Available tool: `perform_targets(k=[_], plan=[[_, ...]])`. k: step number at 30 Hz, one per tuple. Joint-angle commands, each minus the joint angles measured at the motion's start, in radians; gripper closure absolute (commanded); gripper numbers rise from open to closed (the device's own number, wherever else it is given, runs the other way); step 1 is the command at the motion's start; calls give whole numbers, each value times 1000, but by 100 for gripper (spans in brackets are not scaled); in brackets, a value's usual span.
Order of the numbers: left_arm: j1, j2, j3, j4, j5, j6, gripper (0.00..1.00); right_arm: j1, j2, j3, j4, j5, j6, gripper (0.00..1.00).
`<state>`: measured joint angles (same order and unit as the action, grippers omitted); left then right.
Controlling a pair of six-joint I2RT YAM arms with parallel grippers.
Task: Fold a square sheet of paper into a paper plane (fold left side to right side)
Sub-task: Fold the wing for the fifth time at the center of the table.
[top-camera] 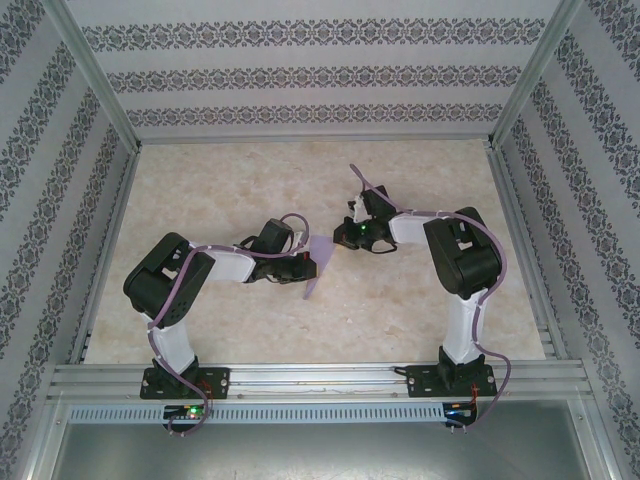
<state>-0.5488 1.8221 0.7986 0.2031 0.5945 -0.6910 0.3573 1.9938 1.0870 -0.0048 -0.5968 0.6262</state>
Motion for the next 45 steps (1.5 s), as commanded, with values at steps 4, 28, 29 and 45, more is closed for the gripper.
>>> perform_targets(k=[4,28,29,45], plan=[[-5,71,-63,-223,-108,15,98,-62,59,54,0,119,-11,100],[-7,57,-77,-161,-94,-20,98,80,-257,-81,-3,104,80,100],[-7,59,-80,-154,-93,-23,98,99,-247,-82,11,107,96,100],[-8,57,-67,-161,-95,-18,99,199,-66,-90,108,88,221,100]])
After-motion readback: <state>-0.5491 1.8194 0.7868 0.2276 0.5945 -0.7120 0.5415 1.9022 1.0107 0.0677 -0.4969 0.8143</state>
